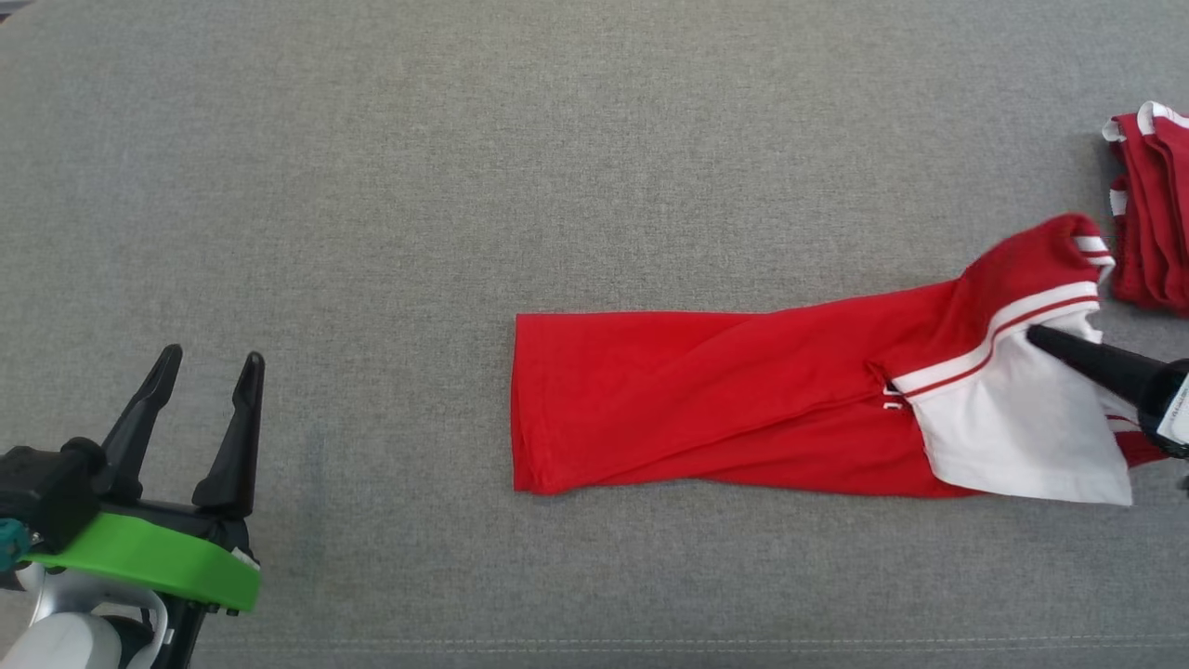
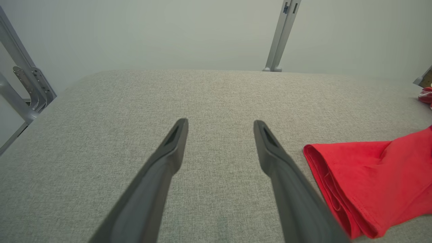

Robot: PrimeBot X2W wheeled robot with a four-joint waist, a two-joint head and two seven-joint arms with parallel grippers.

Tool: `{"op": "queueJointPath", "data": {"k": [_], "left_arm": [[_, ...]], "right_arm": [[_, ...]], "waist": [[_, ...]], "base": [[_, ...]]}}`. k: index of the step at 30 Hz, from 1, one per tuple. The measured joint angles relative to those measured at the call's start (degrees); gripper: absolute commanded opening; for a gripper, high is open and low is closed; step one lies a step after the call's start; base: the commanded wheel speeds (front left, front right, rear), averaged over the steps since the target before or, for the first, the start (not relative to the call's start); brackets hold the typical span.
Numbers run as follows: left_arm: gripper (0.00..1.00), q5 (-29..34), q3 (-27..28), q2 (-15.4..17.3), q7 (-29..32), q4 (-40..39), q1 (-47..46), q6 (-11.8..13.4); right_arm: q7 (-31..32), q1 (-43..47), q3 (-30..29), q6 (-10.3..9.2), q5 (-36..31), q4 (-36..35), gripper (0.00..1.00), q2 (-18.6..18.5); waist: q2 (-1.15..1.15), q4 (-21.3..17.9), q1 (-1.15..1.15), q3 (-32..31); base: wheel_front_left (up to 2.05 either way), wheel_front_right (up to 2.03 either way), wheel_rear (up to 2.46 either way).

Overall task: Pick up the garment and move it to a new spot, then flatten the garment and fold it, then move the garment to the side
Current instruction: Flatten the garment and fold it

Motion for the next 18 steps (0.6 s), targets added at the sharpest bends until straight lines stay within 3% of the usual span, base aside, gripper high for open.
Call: {"op": "queueJointPath", "data": {"k": [3,8,13,18], "left_arm": [[1.00,0.1,-0.4,0.0,0.3,-0.2,-0.2,0.0],[1.00,0.4,-1.3,-0.1,1.0,-0.7,-0.7,0.0],[1.00,1.3,-2.7,-0.1,2.4,-2.0,-3.2,-0.2],[1.00,1.8,-3.1,-0.1,3.2,-2.1,-4.4,-0.5]], "right_arm": [[1.1,-0.3,-0.1,0.07,2.8,-3.9,0.00,0.9],[2.7,-3.2,0.6,-0.86,7.1,-11.3,0.00,5.7],[2.1,-4.8,4.3,-2.68,6.2,-13.8,0.00,11.0],[-0.7,-7.5,8.7,-3.69,1.1,-13.1,0.00,16.8]], "waist": [[0.00,0.2,0.00,0.0],[0.00,1.0,0.00,0.5],[0.00,1.9,0.00,1.9],[0.00,3.5,0.00,3.3]], "base": [[0.00,0.00,0.00],[0.00,0.00,0.00],[0.00,0.00,0.00],[0.00,0.00,0.00]]}}
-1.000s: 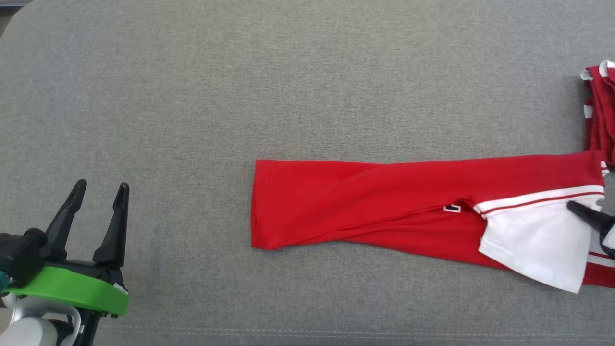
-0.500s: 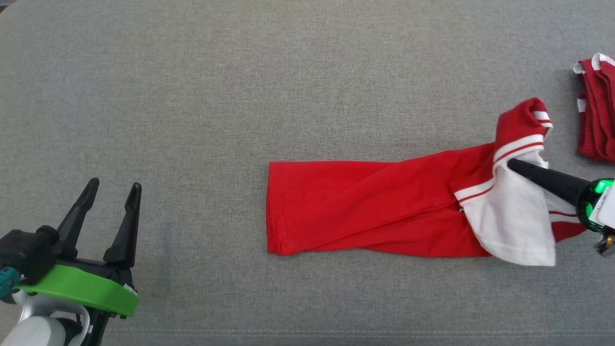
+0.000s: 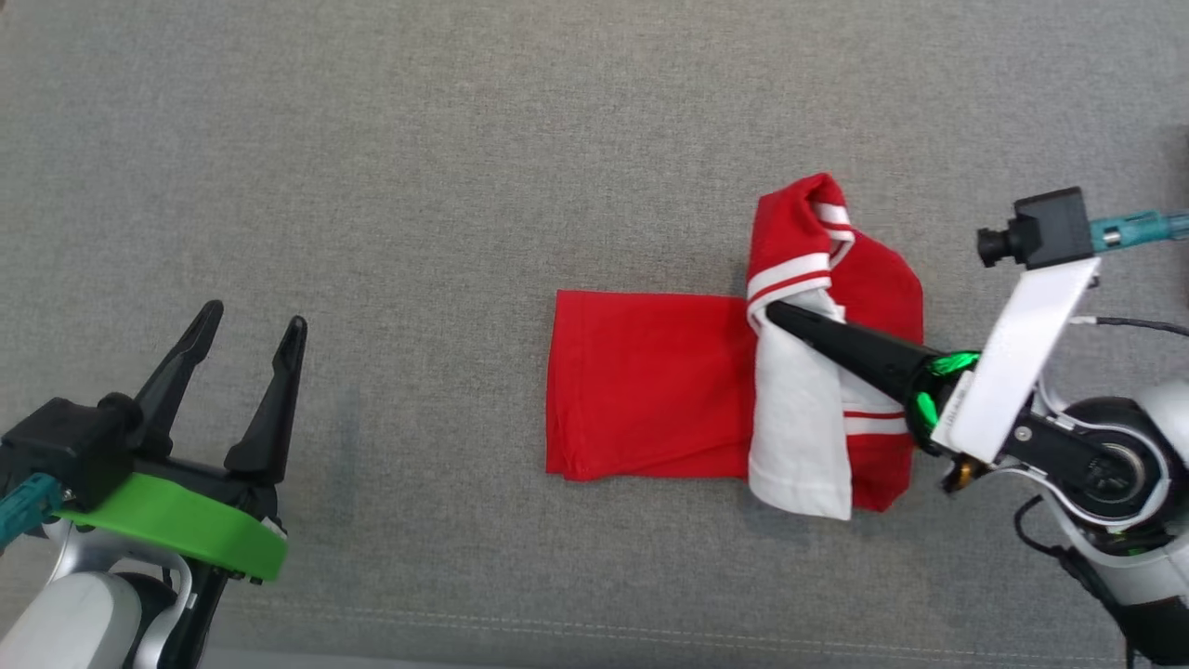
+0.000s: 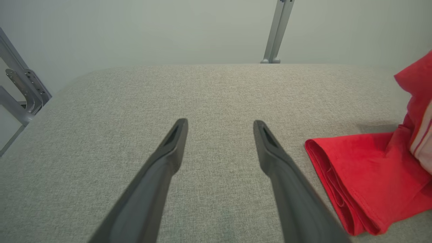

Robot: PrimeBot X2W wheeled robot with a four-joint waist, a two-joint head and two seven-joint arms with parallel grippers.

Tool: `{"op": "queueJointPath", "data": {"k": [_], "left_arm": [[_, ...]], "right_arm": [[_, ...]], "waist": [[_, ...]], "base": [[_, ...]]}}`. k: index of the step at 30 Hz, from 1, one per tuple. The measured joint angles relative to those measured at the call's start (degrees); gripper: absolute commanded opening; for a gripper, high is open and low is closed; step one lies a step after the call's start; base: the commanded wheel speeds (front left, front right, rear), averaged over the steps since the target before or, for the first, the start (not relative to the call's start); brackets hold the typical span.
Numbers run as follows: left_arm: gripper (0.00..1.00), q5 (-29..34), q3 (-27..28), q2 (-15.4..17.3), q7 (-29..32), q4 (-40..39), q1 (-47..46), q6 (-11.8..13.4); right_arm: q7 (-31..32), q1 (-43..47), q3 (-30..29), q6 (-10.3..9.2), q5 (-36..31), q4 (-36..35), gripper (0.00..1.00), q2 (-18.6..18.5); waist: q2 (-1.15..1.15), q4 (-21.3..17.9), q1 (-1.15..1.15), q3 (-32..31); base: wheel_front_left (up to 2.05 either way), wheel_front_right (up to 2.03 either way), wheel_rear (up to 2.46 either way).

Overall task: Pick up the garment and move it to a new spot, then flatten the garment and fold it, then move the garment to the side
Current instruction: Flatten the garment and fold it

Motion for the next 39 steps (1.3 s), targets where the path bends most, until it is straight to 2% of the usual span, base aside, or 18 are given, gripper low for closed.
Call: {"op": "queueJointPath", "data": {"k": [5,14,15,16,17,18,19,21,28,32,35,39], "left_arm": [[1.00,0.0,0.0,-0.1,0.2,0.3,-1.7,0.0],[1.00,0.0,-0.4,-1.2,0.5,1.7,-1.9,0.0],[1.00,0.0,-0.5,-1.4,0.5,1.8,-1.9,0.0],[1.00,0.0,-0.5,-1.5,0.5,1.9,-1.9,0.0],[1.00,0.0,-0.6,-1.6,0.5,2.0,-1.9,0.0],[1.00,0.0,-0.7,-1.6,0.5,2.0,-1.9,0.0],[1.00,0.0,-0.8,-1.6,0.5,2.1,-1.9,0.0],[1.00,0.0,-1.2,-1.8,0.6,2.7,-1.9,-0.1],[1.00,0.0,-1.5,-1.8,0.8,4.1,-1.9,-0.1],[1.00,0.0,-0.8,-1.8,0.8,4.1,-1.9,-0.1],[1.00,0.0,0.2,-1.7,0.7,4.0,-1.9,-0.1],[1.00,0.0,1.2,-1.7,0.1,3.7,-1.5,0.0]], "right_arm": [[-1.5,-3.3,4.9,-0.47,-4.2,2.5,0.00,5.2],[-2.1,-6.8,10.2,-0.94,-9.8,9.4,0.00,9.5],[-2.2,-7.0,10.3,-0.97,-10.1,10.1,0.05,10.0],[-2.5,-7.4,10.6,-0.98,-10.3,10.8,0.18,10.5],[-2.5,-7.6,10.9,-0.98,-10.5,11.2,0.36,10.8],[-2.5,-7.8,11.1,-0.98,-10.7,11.7,0.89,11.0],[-2.4,-8.0,11.5,-0.98,-11.0,12.3,1.00,11.2],[-2.5,-8.8,12.2,-0.98,-11.6,13.3,1.00,12.0],[-2.4,-12.4,14.2,-0.99,-11.2,14.7,1.00,19.1],[-3.6,-13.5,13.6,-0.99,-10.7,14.3,1.00,21.1],[-5.1,-13.9,11.9,-0.99,-11.1,13.6,1.00,20.6],[-7.1,-13.9,9.3,-0.99,-13.9,13.2,1.00,16.0]], "waist": [[0.00,1.7,0.00,1.2],[0.00,3.1,0.00,1.9],[0.00,3.1,0.00,1.9],[0.00,3.2,0.00,1.9],[0.00,3.2,0.00,1.9],[0.00,3.2,0.00,1.8],[0.00,3.2,0.00,1.8],[0.00,3.2,0.00,1.6],[0.00,3.1,0.00,0.0],[0.00,2.7,0.00,-0.9],[0.00,2.0,0.00,-1.2],[0.00,0.9,0.00,-1.7]], "base": [[0.00,0.00,0.00],[0.00,0.00,0.00],[0.00,0.00,0.00],[0.00,0.00,0.00],[0.00,0.00,0.00],[0.00,0.00,0.00],[0.00,0.00,0.00],[0.00,0.00,0.00],[0.00,0.00,0.00],[0.00,0.00,0.00],[0.00,0.00,0.00],[0.00,0.00,0.00]]}}
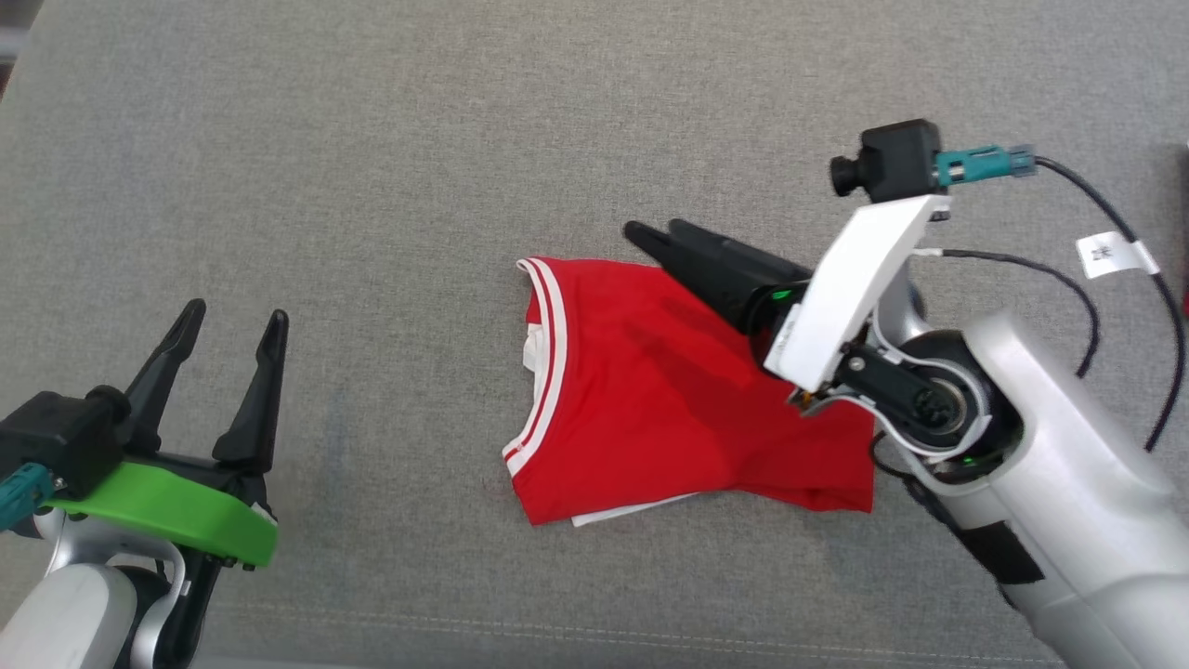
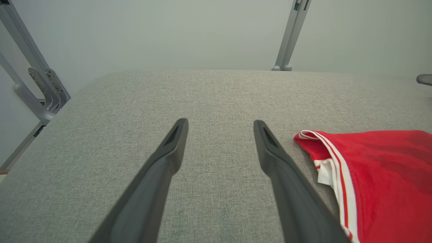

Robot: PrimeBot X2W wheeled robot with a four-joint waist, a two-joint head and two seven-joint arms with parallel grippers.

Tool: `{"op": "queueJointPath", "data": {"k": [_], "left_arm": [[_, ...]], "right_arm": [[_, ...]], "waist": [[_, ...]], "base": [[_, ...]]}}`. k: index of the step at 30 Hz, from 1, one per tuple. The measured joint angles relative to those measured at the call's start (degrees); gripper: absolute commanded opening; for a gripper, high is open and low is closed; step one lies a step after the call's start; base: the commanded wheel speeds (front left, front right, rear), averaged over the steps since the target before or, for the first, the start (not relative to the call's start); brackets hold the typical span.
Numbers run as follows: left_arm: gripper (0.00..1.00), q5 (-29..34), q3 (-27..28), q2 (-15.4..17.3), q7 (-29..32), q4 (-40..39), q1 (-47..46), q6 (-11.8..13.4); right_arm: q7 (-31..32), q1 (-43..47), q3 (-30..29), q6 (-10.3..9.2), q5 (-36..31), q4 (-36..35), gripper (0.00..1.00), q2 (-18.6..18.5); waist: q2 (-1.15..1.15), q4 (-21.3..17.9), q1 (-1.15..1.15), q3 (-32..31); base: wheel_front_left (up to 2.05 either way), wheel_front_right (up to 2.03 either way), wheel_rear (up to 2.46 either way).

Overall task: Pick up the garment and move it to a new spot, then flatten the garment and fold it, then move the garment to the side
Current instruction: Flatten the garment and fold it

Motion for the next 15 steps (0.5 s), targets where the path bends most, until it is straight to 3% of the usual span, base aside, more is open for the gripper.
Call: {"op": "queueJointPath", "data": {"k": [9,15], "left_arm": [[1.00,0.2,0.8,-0.2,-1.7,-0.4,1.5,0.0],[1.00,0.2,1.0,-0.4,-2.2,-1.1,2.9,0.1]], "right_arm": [[-3.6,3.9,-2.5,0.00,-11.1,2.8,1.00,-14.9],[-6.2,10.6,-2.7,0.00,-11.6,4.2,1.00,-15.6]], "waist": [[0.00,-2.1,0.00,-1.7],[0.00,-2.4,0.00,-2.3]], "base": [[0.00,0.00,0.00],[0.00,0.00,0.00]]}}
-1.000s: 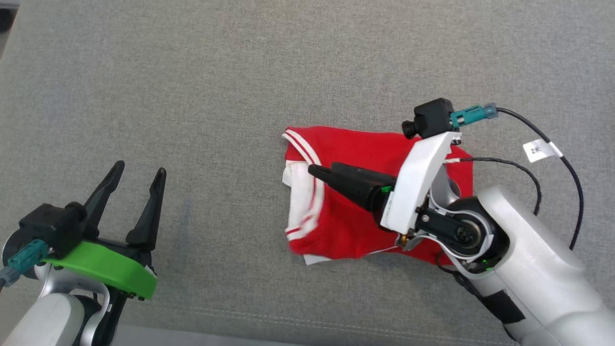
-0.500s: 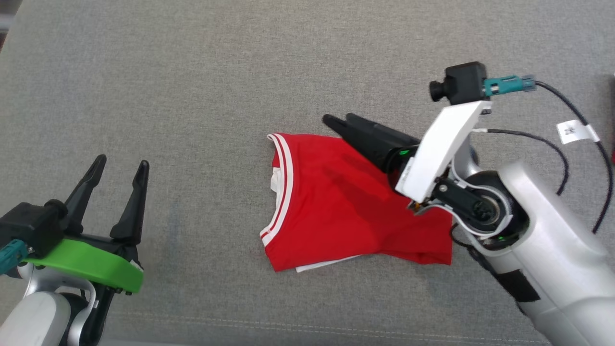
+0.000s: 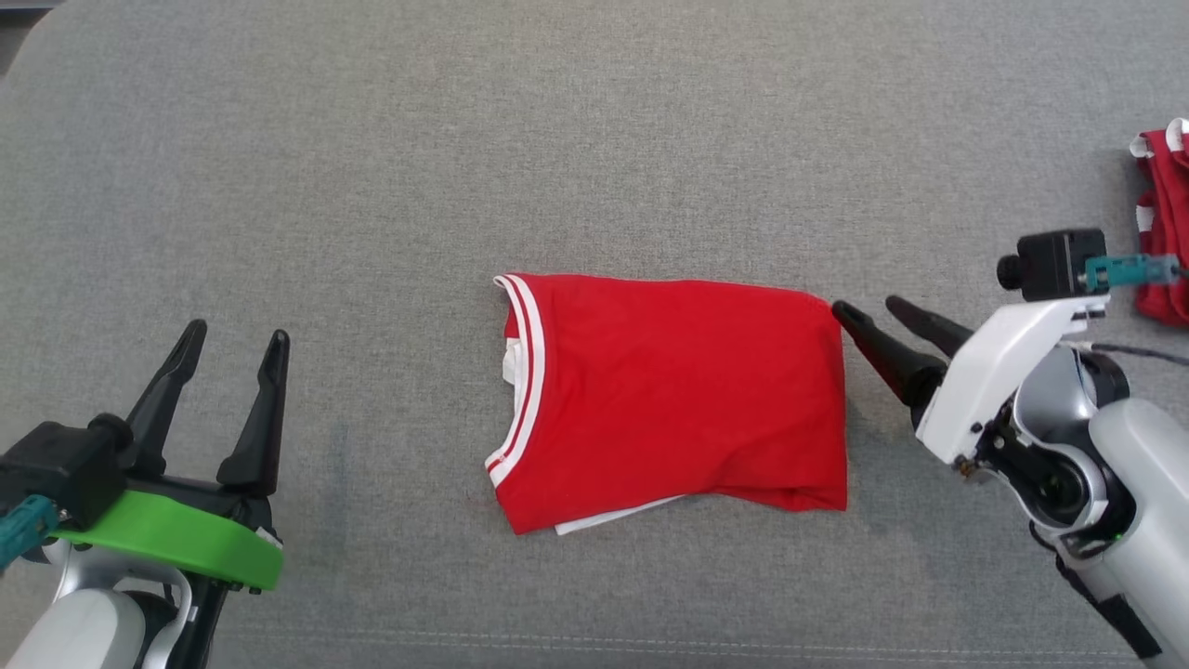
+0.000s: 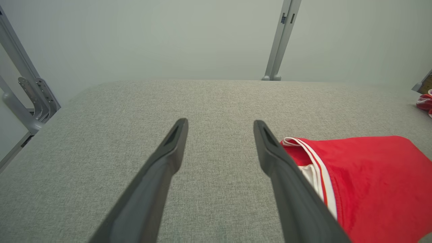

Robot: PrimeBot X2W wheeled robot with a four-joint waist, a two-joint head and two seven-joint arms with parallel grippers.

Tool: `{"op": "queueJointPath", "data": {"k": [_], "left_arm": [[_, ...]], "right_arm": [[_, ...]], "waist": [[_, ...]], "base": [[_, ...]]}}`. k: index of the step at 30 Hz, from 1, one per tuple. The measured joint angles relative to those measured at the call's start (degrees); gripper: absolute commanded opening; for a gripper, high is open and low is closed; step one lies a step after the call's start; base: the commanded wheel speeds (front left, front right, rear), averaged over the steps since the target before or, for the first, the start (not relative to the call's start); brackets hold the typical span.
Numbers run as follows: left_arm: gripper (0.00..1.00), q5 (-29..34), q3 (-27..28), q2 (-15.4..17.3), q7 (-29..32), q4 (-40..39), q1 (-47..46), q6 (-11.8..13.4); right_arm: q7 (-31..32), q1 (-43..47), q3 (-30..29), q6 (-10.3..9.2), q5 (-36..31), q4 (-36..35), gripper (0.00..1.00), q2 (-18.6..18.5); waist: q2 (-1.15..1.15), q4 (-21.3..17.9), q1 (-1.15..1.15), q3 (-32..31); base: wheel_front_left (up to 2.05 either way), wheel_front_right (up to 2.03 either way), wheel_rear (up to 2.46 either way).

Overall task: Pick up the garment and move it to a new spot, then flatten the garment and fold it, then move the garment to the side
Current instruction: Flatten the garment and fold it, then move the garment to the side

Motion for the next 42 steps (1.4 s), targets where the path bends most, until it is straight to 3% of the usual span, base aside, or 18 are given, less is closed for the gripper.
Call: {"op": "queueJointPath", "data": {"k": [10,25,26,27,33,42], "left_arm": [[1.00,0.9,0.8,-0.4,-0.5,-0.5,2.8,0.5],[1.00,1.5,-0.4,-1.6,-0.5,-1.9,3.0,0.5],[1.00,1.5,-0.6,-1.7,-0.5,-2.0,2.9,0.5],[1.00,1.5,-0.7,-1.8,-0.5,-2.1,2.9,0.5],[1.00,1.5,-0.6,-2.0,-0.5,-2.3,2.9,0.5],[1.00,1.6,-0.1,-2.9,-0.6,-2.3,3.0,0.5]], "right_arm": [[-2.8,7.7,-0.6,0.00,2.9,2.2,1.00,1.5],[-2.4,7.2,-1.7,0.15,7.5,6.5,1.00,5.0],[-1.8,6.5,-1.5,0.44,7.7,6.7,0.42,5.0],[-1.5,6.0,-1.2,0.97,7.7,6.7,0.00,5.0],[3.0,2.0,1.5,3.59,8.0,6.5,0.00,3.8],[9.5,-4.9,0.0,4.23,5.9,6.7,0.00,-5.2]], "waist": [[0.00,0.9,0.00,-0.7],[0.00,3.1,0.00,-0.7],[0.00,3.3,0.00,-0.6],[0.00,3.5,0.00,-0.5],[0.00,4.6,0.00,0.1],[0.00,4.3,0.00,0.6]], "base": [[0.00,0.00,0.00],[0.00,0.00,0.00],[0.00,0.00,0.00],[0.00,0.00,0.00],[0.00,0.00,0.00],[0.00,0.00,0.00]]}}
